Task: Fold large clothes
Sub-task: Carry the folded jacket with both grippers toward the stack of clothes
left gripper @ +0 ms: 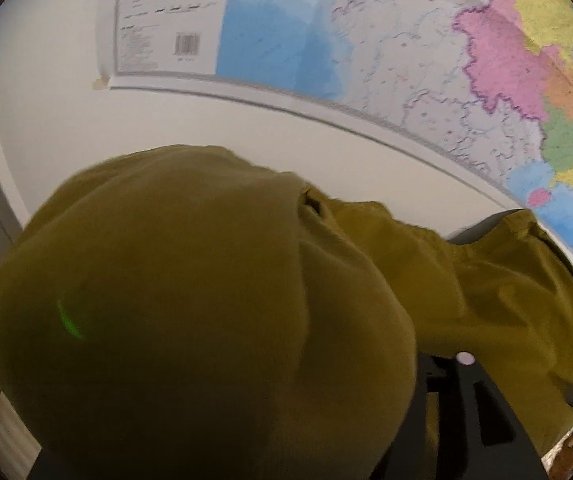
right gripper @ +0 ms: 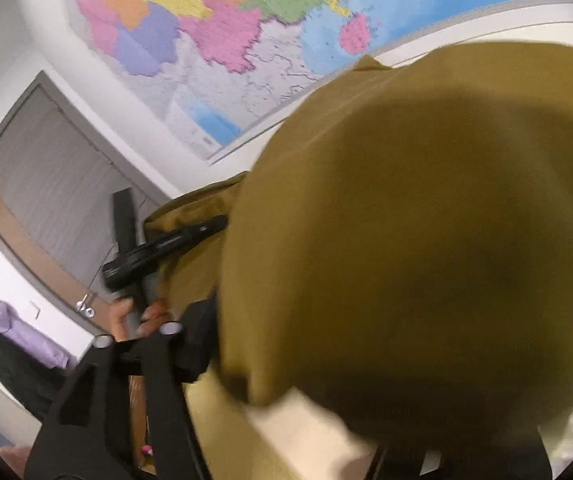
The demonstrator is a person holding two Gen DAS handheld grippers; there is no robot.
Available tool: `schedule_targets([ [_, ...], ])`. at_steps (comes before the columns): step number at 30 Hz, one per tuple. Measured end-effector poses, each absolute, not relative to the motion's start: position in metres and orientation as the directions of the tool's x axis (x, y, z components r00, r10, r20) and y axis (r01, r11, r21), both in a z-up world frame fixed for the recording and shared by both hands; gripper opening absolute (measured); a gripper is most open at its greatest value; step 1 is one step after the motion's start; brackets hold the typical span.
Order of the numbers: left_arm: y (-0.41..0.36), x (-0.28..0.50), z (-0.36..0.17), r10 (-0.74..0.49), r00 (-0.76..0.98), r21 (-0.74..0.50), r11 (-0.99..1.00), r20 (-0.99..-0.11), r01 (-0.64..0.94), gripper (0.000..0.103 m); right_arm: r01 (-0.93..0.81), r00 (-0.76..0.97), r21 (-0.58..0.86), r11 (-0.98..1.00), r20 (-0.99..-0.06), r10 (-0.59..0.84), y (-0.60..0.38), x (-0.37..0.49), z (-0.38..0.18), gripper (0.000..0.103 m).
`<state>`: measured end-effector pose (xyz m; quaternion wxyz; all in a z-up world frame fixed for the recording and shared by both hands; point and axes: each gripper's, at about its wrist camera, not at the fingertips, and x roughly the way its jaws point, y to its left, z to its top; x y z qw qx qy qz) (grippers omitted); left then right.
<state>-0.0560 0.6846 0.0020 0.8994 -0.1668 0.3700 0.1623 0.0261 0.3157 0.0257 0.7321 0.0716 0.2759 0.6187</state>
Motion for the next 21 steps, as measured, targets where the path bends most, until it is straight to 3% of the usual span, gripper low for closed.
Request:
schedule_targets([
  [3,0.687,-0.060,-0.001,0.198,0.664,-0.153,0.889,-0.721,-0.431,0.062,-0.867,0.093,0.437,0.241,-0.332,0.939,0.288,0.022,0.026,0.064],
  [6,0.685,-0.061,-0.001,0.213,0.657,-0.132,0.891,-0.723,-0.434,0.065,-0.843,0.125,0.465,0.270,-0.319,0.939,0.257,0.027,0.023,0.065],
  [15,0.676,-0.070,0.002,0.235,0.648,-0.112,0.887,-0.725,-0.447,0.069,-0.667,0.186,0.691,0.280,-0.210,0.960,0.232,0.072,0.014,0.062],
  [17,0.674,-0.070,0.002,0.244,0.645,-0.104,0.886,-0.724,-0.453,0.069,-0.691,0.204,0.666,0.282,-0.194,0.959,0.238,0.072,0.020,0.047],
  [19,0.673,-0.071,0.002,0.256,0.641,-0.093,0.884,-0.723,-0.458,0.069,-0.724,0.218,0.623,0.295,-0.198,0.956,0.241,0.069,0.028,0.015],
  [21,0.672,-0.073,0.002,0.264,0.638,-0.090,0.881,-0.723,-0.465,0.075,-0.751,0.215,0.603,0.268,-0.160,0.963,0.229,0.064,0.034,0.008],
])
